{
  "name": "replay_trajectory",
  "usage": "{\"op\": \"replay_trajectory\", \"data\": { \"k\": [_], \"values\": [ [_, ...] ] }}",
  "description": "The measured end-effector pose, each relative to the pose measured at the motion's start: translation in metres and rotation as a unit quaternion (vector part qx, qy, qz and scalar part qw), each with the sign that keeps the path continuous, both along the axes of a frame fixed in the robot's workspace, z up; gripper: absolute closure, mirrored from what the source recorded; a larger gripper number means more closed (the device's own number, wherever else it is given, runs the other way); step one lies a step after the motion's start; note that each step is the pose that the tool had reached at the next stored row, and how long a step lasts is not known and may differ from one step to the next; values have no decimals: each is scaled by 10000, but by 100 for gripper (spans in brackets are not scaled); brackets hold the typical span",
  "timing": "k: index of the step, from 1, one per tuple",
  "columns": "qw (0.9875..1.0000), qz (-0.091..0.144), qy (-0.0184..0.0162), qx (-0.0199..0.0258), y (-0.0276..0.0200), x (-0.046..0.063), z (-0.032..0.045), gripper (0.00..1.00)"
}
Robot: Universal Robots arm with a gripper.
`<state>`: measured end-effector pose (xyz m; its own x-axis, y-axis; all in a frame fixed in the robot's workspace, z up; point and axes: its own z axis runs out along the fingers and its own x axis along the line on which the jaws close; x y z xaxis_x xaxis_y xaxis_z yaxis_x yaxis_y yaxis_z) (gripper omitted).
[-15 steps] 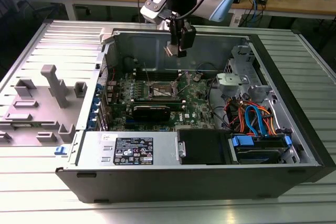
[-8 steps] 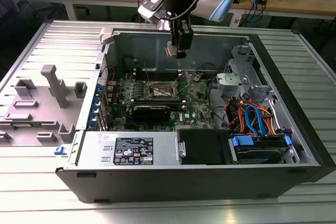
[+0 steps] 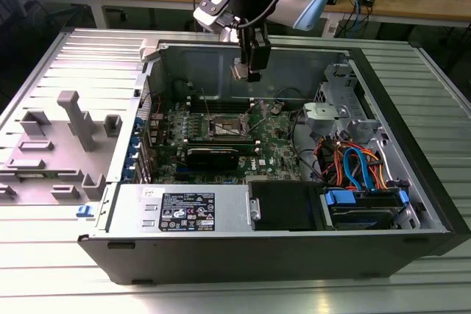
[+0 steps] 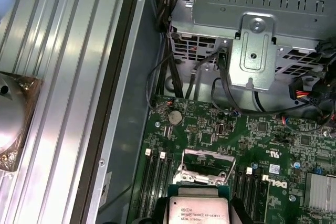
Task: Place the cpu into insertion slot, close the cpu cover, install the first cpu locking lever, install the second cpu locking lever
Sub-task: 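Place the cpu into insertion slot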
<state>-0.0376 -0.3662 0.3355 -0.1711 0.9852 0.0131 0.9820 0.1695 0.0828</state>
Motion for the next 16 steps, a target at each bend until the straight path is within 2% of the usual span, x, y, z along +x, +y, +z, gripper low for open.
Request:
{"op": "replay_trajectory", "data": {
  "k": [3,10,16],
  "values": [
    [10000,-66,0,0,0,0,0,46],
    [9992,-391,1,0,-1,0,-12,46],
    [9992,-408,0,0,-1,0,-13,46]
  ]
}}
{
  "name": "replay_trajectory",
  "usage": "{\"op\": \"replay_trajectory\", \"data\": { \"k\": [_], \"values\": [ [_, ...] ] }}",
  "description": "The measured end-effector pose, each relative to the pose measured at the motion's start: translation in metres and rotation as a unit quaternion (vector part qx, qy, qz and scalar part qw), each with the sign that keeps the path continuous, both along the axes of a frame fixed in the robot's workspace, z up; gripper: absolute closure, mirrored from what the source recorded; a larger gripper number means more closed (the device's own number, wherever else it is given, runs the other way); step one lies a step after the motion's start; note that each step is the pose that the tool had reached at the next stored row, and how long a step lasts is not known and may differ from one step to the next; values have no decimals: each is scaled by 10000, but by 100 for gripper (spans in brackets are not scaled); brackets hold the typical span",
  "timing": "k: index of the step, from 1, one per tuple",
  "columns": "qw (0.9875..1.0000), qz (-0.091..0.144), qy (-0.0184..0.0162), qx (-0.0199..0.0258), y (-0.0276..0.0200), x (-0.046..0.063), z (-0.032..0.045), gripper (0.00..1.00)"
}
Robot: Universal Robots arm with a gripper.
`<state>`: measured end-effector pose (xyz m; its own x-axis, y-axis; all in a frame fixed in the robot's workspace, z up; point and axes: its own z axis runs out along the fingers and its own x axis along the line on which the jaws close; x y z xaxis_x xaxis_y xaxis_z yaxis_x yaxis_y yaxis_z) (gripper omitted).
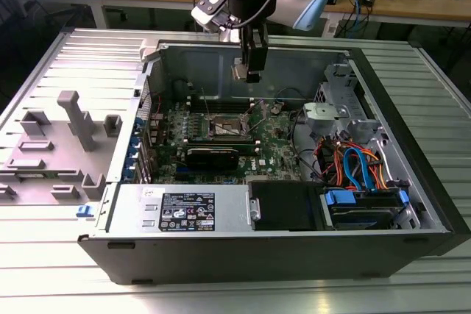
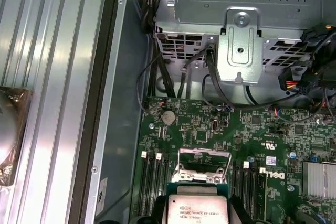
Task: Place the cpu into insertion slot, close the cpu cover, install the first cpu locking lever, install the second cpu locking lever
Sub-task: 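Place the cpu into insertion slot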
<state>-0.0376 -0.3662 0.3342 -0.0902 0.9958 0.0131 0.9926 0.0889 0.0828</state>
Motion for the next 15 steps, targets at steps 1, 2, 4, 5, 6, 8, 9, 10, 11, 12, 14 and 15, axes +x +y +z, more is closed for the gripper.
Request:
{"op": "replay_trajectory", "data": {
  "k": [1,2,4,5,6,8,9,10,11,12,14,15],
  "values": [
    [10000,0,0,0,0,0,0,46],
    [10000,0,0,0,0,0,0,46],
    [10000,0,0,0,0,0,0,46],
    [10000,0,0,0,0,0,0,46],
    [10000,0,0,0,0,0,0,46],
    [10000,-1,0,0,0,0,0,46],
    [10000,-5,0,-1,0,0,0,46],
    [10000,-15,0,-2,0,0,0,46],
    [10000,-50,0,-2,0,0,-2,46],
    [10000,-79,0,-2,0,0,-2,46],
    [9999,-167,0,-2,0,0,-6,46],
    [9998,-217,0,-2,0,0,-8,46]
  ]
}}
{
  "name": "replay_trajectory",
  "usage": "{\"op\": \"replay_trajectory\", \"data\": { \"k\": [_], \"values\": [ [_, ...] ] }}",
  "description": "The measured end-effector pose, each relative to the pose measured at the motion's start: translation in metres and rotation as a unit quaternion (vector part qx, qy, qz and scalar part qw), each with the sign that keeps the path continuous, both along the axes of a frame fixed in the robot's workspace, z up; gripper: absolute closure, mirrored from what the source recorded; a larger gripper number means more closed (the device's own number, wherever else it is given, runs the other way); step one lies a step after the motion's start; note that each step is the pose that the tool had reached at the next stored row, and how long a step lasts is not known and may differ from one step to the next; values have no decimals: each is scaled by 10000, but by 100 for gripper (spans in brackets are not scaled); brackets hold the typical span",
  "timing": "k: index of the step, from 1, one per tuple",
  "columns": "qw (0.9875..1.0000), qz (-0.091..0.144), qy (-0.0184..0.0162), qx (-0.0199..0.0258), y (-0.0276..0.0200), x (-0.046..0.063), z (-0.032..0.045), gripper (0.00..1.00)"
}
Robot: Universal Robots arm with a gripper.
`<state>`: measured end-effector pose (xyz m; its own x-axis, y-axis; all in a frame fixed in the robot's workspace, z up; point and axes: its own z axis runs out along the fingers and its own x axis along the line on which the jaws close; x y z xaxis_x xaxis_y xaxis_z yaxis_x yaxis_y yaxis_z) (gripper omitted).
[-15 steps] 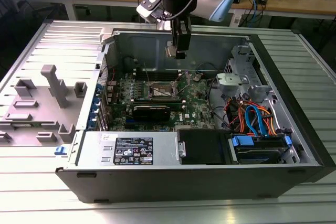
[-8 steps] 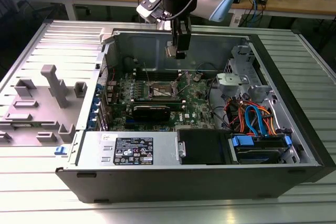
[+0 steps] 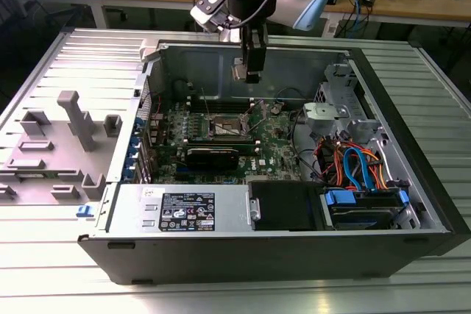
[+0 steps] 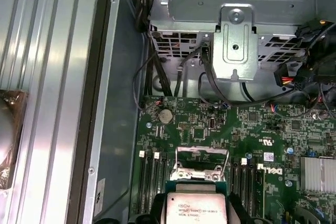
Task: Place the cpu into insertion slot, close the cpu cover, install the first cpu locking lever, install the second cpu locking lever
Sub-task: 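Place the cpu into insertion slot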
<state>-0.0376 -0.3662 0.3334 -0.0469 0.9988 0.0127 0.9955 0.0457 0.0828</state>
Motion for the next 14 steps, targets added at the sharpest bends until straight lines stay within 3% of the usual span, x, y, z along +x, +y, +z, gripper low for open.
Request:
{"op": "replay_trajectory", "data": {
  "k": [3,6,11,14],
  "values": [
    [9997,-250,1,0,0,0,-16,46],
    [9985,-546,4,1,-1,0,-36,46],
    [9977,-680,6,0,-48,0,-118,46],
    [9977,-679,-14,1,-69,0,-164,46]
  ]
}}
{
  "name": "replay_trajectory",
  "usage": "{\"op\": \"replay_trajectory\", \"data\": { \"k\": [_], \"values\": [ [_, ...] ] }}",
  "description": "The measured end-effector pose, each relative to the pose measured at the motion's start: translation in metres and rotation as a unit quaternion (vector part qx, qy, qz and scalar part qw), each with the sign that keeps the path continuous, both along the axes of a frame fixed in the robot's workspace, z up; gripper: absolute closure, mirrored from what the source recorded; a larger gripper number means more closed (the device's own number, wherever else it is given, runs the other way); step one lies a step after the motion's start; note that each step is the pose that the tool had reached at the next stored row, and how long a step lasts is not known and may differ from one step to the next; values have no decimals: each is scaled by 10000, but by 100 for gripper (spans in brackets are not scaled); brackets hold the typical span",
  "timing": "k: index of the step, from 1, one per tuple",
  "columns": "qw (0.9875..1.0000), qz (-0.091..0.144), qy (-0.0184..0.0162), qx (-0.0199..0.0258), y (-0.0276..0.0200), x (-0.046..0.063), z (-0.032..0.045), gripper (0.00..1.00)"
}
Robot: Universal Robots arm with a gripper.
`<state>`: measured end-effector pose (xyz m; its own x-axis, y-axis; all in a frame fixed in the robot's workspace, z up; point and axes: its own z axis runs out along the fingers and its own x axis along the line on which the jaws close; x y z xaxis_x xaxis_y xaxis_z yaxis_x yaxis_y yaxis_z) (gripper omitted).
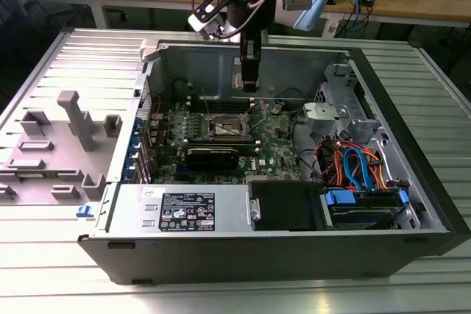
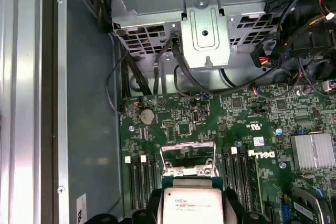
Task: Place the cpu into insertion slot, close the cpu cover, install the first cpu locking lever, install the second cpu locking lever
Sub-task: 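Place the cpu into insertion slot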
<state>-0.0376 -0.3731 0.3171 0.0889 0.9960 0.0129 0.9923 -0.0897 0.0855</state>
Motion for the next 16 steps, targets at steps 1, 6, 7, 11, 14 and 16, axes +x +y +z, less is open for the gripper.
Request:
{"op": "replay_trajectory", "data": {
  "k": [1,6,7,11,14,16],
  "values": [
    [10000,2,-5,1,-8,-1,-11,46],
    [9996,280,-5,0,-17,-13,-77,46],
    [9996,281,-5,1,-17,-13,-77,46],
    [9990,449,-6,2,-16,-13,-78,46],
    [9989,461,-6,2,-16,-13,-78,46],
    [9989,473,-6,2,-16,-13,-78,46]
  ]
}}
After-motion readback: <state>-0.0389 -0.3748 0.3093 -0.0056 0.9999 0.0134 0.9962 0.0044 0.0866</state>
